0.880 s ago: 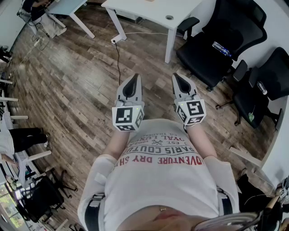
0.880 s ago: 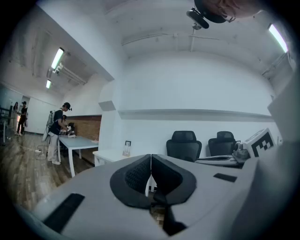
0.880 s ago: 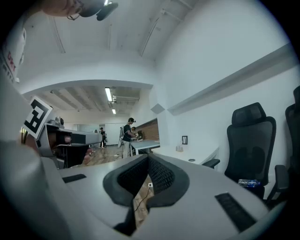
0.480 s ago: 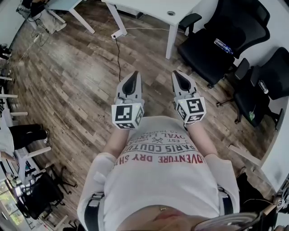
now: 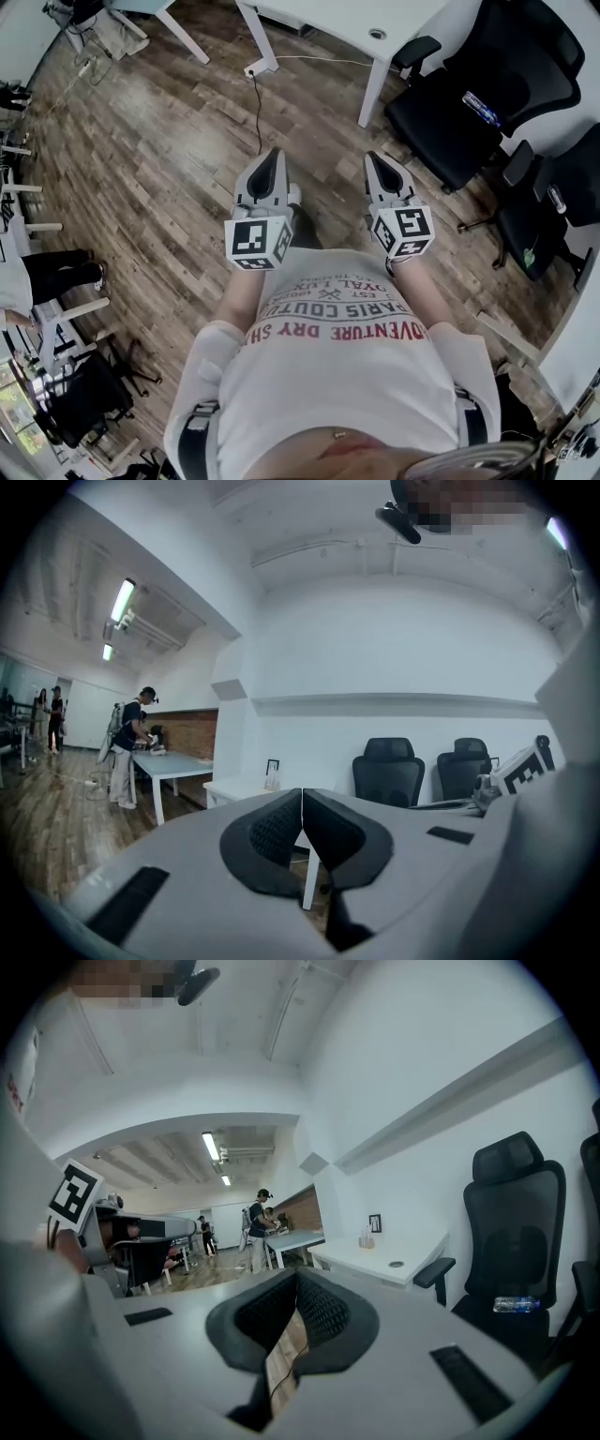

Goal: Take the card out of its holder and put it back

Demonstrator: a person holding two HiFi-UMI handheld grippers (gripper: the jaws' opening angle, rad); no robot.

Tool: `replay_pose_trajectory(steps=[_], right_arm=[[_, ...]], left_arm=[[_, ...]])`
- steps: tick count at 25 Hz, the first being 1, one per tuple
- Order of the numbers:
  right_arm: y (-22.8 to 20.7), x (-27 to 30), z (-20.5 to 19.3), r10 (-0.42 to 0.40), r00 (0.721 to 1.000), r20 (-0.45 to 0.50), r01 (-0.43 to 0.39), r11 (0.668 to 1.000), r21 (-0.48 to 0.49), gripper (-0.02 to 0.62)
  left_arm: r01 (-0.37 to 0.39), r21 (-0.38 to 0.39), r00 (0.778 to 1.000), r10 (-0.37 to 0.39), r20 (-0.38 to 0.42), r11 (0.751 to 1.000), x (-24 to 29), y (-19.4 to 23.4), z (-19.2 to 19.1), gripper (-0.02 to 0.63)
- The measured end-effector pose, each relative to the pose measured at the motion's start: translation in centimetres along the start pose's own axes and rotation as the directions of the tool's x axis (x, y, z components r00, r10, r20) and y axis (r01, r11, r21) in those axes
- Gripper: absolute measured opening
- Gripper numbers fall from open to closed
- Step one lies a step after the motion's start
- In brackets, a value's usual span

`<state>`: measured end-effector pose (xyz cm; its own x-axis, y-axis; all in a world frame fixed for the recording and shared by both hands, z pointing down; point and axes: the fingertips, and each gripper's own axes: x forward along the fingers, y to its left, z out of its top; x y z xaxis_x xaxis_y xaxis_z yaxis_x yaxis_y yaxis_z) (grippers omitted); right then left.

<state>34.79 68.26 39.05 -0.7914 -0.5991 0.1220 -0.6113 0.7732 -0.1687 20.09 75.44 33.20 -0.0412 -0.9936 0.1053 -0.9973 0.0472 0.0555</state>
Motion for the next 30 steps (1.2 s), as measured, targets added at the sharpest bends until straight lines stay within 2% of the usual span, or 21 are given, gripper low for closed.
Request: replay_pose_trajectory(steps=[3,9,16,24,30], right_arm=[[-0.8,3.0,0.7,-0.012,1.0,-0.008,0.012,1.0,0.0,0.025],[-2.9,10.7,1.5,-0.04,0.999,-0.035,0.04,0.999,0.003,0.025],[-4.7,21.7,3.2,-0.083,0.995,-0.046,0.084,0.996,0.003,0.025],[-6.7,33.6,5.8,-0.138,0.99,-0.014,0.138,0.99,0.002,0.025],[-9.3,38.9,5.7,-0.181,0.982,-0.05,0.182,0.983,0.021,0.025]], left_arm=[[-0.018,-0.025,1.0,0.018,0.006,1.0,2.4,2.8,0.5,0.026],[-0.017,-0.058,0.999,0.014,-0.041,0.998,8.8,7.6,-0.6,0.026],[0.071,-0.06,0.997,-0.072,-0.021,0.996,18.5,13.4,1.5,0.026],[0.159,-0.05,0.987,-0.16,-0.015,0.986,28.6,20.4,3.2,0.026],[0.165,-0.085,0.984,-0.169,-0.049,0.983,33.4,23.0,2.5,0.026]])
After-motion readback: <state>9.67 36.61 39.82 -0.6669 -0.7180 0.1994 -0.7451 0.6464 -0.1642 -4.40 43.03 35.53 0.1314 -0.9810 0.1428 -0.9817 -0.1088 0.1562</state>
